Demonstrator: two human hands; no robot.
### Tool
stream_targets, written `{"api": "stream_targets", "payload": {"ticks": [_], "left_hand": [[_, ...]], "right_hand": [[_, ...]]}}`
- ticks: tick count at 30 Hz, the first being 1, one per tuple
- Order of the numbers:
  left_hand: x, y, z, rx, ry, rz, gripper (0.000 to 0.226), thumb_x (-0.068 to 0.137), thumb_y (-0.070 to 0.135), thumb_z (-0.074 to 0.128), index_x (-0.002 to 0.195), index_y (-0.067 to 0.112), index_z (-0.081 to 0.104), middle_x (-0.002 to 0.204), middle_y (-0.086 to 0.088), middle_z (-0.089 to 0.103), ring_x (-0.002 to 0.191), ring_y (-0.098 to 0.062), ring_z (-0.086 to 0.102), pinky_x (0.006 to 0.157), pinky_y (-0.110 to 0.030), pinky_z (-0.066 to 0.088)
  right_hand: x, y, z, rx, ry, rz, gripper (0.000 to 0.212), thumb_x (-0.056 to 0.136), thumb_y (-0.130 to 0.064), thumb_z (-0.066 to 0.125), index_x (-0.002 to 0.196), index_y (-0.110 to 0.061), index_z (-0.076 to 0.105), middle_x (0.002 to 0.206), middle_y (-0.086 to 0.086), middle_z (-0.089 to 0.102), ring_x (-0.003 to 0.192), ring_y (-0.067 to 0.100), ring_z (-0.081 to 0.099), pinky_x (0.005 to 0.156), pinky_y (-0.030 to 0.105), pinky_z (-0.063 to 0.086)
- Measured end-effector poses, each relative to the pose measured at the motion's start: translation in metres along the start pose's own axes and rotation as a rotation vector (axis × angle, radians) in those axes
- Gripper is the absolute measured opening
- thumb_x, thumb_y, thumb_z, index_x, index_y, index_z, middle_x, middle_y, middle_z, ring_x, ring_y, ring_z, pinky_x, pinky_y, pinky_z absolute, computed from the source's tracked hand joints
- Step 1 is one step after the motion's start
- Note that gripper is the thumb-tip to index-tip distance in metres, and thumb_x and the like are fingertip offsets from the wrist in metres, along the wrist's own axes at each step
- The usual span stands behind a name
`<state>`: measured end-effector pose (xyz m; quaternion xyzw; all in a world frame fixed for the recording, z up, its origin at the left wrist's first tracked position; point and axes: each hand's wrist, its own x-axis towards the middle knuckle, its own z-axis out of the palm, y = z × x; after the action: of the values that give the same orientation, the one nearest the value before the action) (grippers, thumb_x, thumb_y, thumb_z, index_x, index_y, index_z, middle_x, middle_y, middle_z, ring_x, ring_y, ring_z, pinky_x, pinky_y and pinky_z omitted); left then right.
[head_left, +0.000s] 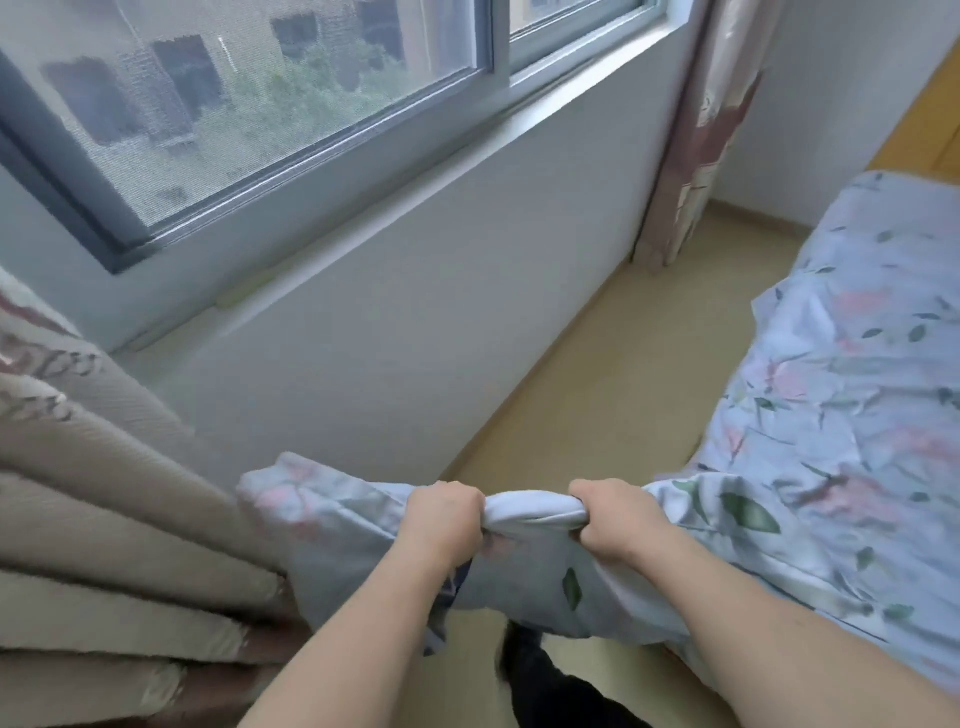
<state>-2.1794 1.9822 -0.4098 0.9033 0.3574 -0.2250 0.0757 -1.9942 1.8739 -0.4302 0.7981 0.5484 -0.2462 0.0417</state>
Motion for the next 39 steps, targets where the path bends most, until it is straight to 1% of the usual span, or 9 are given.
{"api": "stream_targets", "payload": {"ticks": [5, 8, 13, 16, 19, 23, 30, 33, 39], "left_hand": [[0.107, 0.002, -0.050, 0.083, -0.035, 0.068, 0.015, 0.064, 0.015, 0.066, 0.077, 0.018, 0.060, 0.074, 0.001, 0.062, 0.069, -0.024, 0.060, 0.055, -0.029, 0.039], [0.163, 0.004, -0.089, 0.158, -0.037, 0.120, 0.018, 0.066, 0.016, 0.067, 0.083, 0.020, 0.064, 0.078, 0.000, 0.064, 0.077, -0.025, 0.064, 0.058, -0.029, 0.040], [0.248, 0.013, -0.148, 0.258, 0.120, 0.241, 0.015, 0.075, 0.016, 0.056, 0.088, 0.017, 0.065, 0.090, -0.004, 0.069, 0.087, -0.029, 0.065, 0.063, -0.031, 0.040], [0.285, 0.024, -0.169, 0.274, 0.125, 0.323, 0.017, 0.078, 0.022, 0.052, 0.089, 0.015, 0.064, 0.091, -0.006, 0.068, 0.089, -0.030, 0.063, 0.065, -0.033, 0.042], [0.331, 0.038, -0.190, 0.283, 0.117, 0.396, 0.014, 0.076, 0.018, 0.051, 0.084, 0.016, 0.062, 0.089, -0.004, 0.068, 0.086, -0.029, 0.064, 0.063, -0.032, 0.043], [0.400, 0.059, -0.219, 0.302, 0.071, 0.479, 0.008, 0.074, 0.016, 0.052, 0.078, 0.018, 0.059, 0.083, -0.002, 0.067, 0.073, -0.027, 0.061, 0.058, -0.029, 0.040], [0.534, 0.086, -0.301, 0.360, 0.134, 0.668, 0.003, 0.076, 0.018, 0.054, 0.076, 0.022, 0.054, 0.089, -0.002, 0.068, 0.082, -0.028, 0.065, 0.060, -0.027, 0.036], [0.582, 0.096, -0.337, 0.365, 0.156, 0.702, 0.004, 0.075, 0.018, 0.053, 0.074, 0.022, 0.051, 0.088, -0.002, 0.068, 0.082, -0.027, 0.065, 0.059, -0.027, 0.036], [0.658, 0.139, -0.374, 0.405, 0.114, 0.775, 0.012, 0.068, 0.015, 0.062, 0.070, 0.021, 0.051, 0.083, -0.002, 0.068, 0.077, -0.025, 0.064, 0.054, -0.027, 0.034]], "right_hand": [[0.078, 0.049, -0.039, 0.070, 0.035, 0.094, 0.010, 0.076, -0.017, 0.047, 0.080, -0.024, 0.042, 0.088, -0.002, 0.061, 0.086, 0.026, 0.057, 0.065, 0.032, 0.037], [0.115, 0.071, -0.067, 0.098, 0.074, 0.132, 0.011, 0.074, -0.016, 0.048, 0.078, -0.023, 0.040, 0.089, -0.001, 0.062, 0.086, 0.027, 0.057, 0.062, 0.033, 0.035], [0.168, 0.110, -0.122, 0.137, 0.154, 0.205, 0.012, 0.075, -0.015, 0.049, 0.080, -0.023, 0.041, 0.084, -0.001, 0.056, 0.084, 0.028, 0.054, 0.061, 0.032, 0.032], [0.187, 0.130, -0.141, 0.142, 0.159, 0.263, 0.015, 0.076, -0.013, 0.049, 0.082, -0.024, 0.040, 0.082, 0.000, 0.049, 0.088, 0.029, 0.054, 0.064, 0.031, 0.032], [0.210, 0.156, -0.159, 0.149, 0.154, 0.332, 0.015, 0.078, -0.013, 0.049, 0.085, -0.024, 0.041, 0.084, 0.001, 0.050, 0.095, 0.029, 0.057, 0.065, 0.030, 0.031], [0.248, 0.193, -0.184, 0.172, 0.137, 0.455, 0.014, 0.080, -0.012, 0.048, 0.084, -0.023, 0.042, 0.085, 0.000, 0.052, 0.085, 0.028, 0.051, 0.066, 0.031, 0.034], [0.330, 0.257, -0.251, 0.246, 0.200, 0.640, 0.011, 0.079, -0.016, 0.052, 0.082, -0.022, 0.043, 0.087, 0.000, 0.058, 0.081, 0.028, 0.051, 0.064, 0.032, 0.034], [0.359, 0.279, -0.281, 0.248, 0.248, 0.673, 0.011, 0.079, -0.017, 0.052, 0.081, -0.022, 0.043, 0.087, 0.000, 0.058, 0.078, 0.026, 0.049, 0.062, 0.032, 0.033], [0.396, 0.332, -0.313, 0.290, 0.260, 0.770, 0.012, 0.080, -0.015, 0.052, 0.082, -0.022, 0.042, 0.076, -0.001, 0.047, 0.078, 0.026, 0.045, 0.064, 0.032, 0.034]]}}
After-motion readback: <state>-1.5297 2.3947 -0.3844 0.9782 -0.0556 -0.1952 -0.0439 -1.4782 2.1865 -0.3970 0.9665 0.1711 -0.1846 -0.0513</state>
